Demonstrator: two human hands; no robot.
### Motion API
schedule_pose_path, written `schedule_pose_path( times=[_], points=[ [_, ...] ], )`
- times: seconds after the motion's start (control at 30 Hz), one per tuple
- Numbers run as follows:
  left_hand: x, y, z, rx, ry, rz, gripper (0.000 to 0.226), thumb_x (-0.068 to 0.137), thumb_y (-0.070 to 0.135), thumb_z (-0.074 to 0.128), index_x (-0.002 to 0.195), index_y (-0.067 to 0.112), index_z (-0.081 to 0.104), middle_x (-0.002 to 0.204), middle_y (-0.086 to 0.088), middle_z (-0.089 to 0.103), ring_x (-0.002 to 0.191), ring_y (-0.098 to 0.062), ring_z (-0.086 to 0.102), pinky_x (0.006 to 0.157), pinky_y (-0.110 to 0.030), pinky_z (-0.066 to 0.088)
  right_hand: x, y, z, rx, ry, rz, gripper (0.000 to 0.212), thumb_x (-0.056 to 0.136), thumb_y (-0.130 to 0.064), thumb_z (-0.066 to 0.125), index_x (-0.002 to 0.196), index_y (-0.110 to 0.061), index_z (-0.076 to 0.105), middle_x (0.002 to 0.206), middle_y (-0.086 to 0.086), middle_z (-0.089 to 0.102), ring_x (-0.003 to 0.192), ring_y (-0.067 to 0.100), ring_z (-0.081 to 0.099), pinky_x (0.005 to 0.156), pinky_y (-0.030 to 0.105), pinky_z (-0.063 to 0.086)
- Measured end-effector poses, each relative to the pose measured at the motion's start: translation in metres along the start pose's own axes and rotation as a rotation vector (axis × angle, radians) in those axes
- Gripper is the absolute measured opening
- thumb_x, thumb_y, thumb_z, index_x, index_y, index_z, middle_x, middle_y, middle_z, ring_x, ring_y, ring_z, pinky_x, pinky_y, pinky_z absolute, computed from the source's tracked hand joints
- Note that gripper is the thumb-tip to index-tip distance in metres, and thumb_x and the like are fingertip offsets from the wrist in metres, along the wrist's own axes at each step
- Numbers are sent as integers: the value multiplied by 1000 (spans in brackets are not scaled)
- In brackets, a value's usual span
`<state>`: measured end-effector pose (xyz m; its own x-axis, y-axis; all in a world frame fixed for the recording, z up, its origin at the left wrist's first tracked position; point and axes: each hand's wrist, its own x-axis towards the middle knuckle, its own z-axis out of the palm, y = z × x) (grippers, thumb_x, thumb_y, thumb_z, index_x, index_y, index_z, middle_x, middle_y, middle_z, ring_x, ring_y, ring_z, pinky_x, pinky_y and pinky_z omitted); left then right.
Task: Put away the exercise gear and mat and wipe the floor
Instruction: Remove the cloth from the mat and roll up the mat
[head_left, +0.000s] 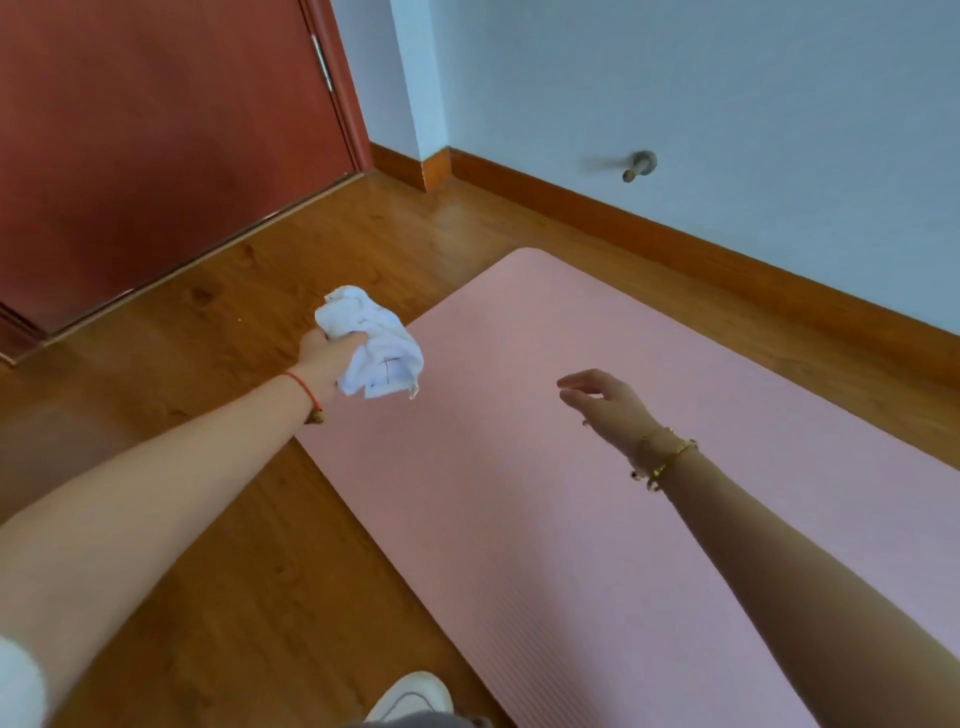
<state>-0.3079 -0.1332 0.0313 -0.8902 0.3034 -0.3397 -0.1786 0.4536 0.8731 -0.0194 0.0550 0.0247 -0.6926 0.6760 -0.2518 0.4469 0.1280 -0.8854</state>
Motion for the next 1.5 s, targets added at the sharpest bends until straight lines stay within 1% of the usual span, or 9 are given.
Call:
schedule_pose_path(
  times=[0.13, 0.4, 0.53, 0.63, 0.73, 0.87, 1.13, 1.37, 1.5],
  points=[
    [72, -22, -38, 28, 39, -39, 27, 87, 26, 70, 107, 12, 61, 126, -23, 65, 117, -40, 63, 101, -50, 52, 45, -23, 50, -33, 14, 4, 23, 93, -21, 58, 114, -15, 65, 119, 5, 63, 111, 22, 59, 97, 45, 50],
    [167, -49, -86, 52, 111, -78, 56, 96, 27, 64, 144, 7, 45, 141, -14, 55, 129, -33, 55, 105, -44, 49, 104, -43, 123, -70, 8, 71, 19, 93, -23, 59, 110, -18, 65, 117, 4, 63, 98, 19, 59, 89, 39, 51],
    [178, -58, -85, 111, 79, 70, 71, 88, 16, 73, 150, 17, 38, 148, -5, 49, 135, -23, 49, 109, -39, 45, 125, -58, 154, -109, -28, 73, 25, 94, -24, 57, 116, -14, 64, 118, 3, 63, 100, 19, 59, 93, 41, 52],
    [172, -70, -80, 272, 182, 356, 53, 78, 21, 79, 128, 16, 60, 126, -2, 61, 116, -20, 58, 98, -33, 50, 134, -67, 174, -124, -59, 77, 27, 95, -25, 54, 118, -15, 63, 118, 1, 61, 102, 20, 60, 94, 41, 52],
    [161, -89, -67, 458, 16, 443, 31, 83, 13, 77, 111, 7, 68, 113, -9, 69, 108, -26, 64, 86, -25, 46, 138, -71, 192, -122, -62, 70, 24, 95, -26, 55, 115, -16, 64, 117, 0, 61, 100, 17, 57, 95, 40, 50],
    [153, -106, -45, 627, -196, 321, 49, 92, 22, 69, 137, 8, 56, 139, -12, 58, 127, -27, 55, 104, -38, 47, 132, -68, 204, -146, -81, 65, 26, 95, -25, 55, 117, -15, 64, 111, -4, 58, 103, 14, 55, 93, 32, 46],
    [148, -110, -28, 867, -196, 219, 53, 85, 34, 72, 133, 16, 58, 130, -8, 61, 125, -33, 54, 102, -52, 48, 104, -39, 190, -139, -51, 133, 26, 94, -23, 56, 116, -13, 65, 114, 0, 62, 104, 14, 57, 96, 33, 46],
    [119, -72, -23, 621, -213, 476, 30, 82, 2, 61, 104, 19, 69, 85, 2, 62, 85, -21, 61, 71, -33, 50, 86, -25, 175, -135, -15, 183, 29, 97, -24, 52, 120, -9, 62, 119, 5, 64, 106, 17, 56, 87, 27, 41],
    [90, -66, -21, 708, -333, 630, 17, 84, 8, 65, 94, 21, 68, 92, 2, 60, 86, -19, 60, 69, -32, 50, 83, -28, 180, -129, 47, 143, 40, 98, -29, 50, 135, -14, 48, 129, 11, 56, 106, 20, 54, 89, 32, 44]
  ],
)
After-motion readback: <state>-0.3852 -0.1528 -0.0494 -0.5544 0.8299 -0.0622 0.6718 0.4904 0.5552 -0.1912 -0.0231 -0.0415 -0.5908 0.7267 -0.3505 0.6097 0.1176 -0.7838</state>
